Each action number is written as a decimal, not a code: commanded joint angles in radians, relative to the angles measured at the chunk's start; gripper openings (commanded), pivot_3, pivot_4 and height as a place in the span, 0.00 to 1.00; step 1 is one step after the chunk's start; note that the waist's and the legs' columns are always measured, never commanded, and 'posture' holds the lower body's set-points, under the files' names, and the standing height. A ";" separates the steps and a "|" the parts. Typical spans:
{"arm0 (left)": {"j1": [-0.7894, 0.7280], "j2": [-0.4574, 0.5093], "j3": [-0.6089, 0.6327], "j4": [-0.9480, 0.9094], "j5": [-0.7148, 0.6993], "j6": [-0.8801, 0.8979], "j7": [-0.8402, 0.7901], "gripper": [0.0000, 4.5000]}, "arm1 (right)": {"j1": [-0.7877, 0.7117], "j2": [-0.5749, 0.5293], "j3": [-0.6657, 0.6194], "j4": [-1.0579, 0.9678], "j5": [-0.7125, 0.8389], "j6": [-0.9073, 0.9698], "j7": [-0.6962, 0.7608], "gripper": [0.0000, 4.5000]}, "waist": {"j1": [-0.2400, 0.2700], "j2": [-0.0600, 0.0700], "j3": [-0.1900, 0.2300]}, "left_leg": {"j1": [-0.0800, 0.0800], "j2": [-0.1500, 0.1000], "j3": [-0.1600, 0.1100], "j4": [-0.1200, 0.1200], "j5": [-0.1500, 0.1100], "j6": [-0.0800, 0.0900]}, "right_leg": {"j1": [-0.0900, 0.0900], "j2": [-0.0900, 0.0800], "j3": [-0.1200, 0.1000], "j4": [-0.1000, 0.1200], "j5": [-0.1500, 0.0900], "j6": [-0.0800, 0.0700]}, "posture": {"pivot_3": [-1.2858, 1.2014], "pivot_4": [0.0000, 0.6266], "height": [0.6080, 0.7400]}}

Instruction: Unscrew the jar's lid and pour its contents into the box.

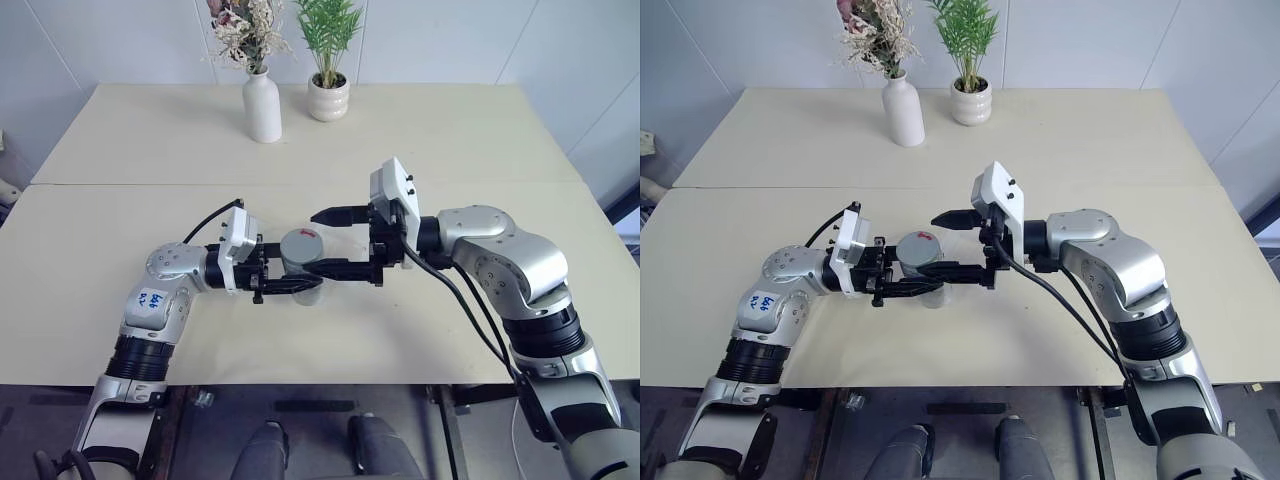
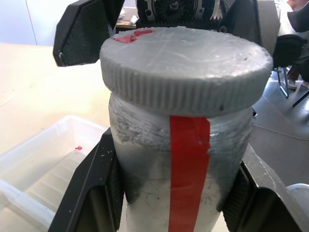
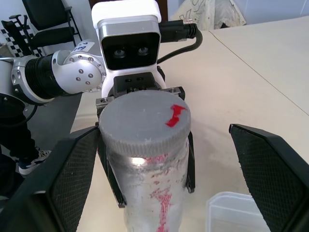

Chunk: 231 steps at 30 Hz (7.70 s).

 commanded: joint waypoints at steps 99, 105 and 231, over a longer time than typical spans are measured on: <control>-0.003 0.000 0.005 -0.037 -0.013 -0.012 -0.010 0.47 | -0.031 0.032 -0.052 -0.011 0.041 0.048 0.007 1.00 | 0.000 0.000 0.000 | -0.001 0.000 0.000 0.000 0.001 0.000 | 0.000 0.000 0.000 0.001 0.000 0.000 | 0.52 0.24 1.00; -0.003 0.001 0.004 -0.034 -0.012 -0.014 -0.013 0.47 | -0.025 0.044 -0.084 -0.001 0.086 0.067 0.003 1.00 | 0.001 0.000 0.000 | -0.001 0.000 0.000 0.000 0.001 0.000 | 0.000 0.000 0.000 0.001 0.000 0.000 | 0.52 0.24 1.00; 0.003 0.044 0.062 -0.038 -0.026 -0.004 0.043 0.47 | 0.257 -0.083 -0.409 0.831 -0.298 -0.615 -0.287 0.58 | -0.027 0.001 0.001 | 0.009 -0.002 0.006 0.000 0.003 0.003 | 0.008 0.004 0.006 0.002 0.002 0.003 | 0.52 0.24 1.00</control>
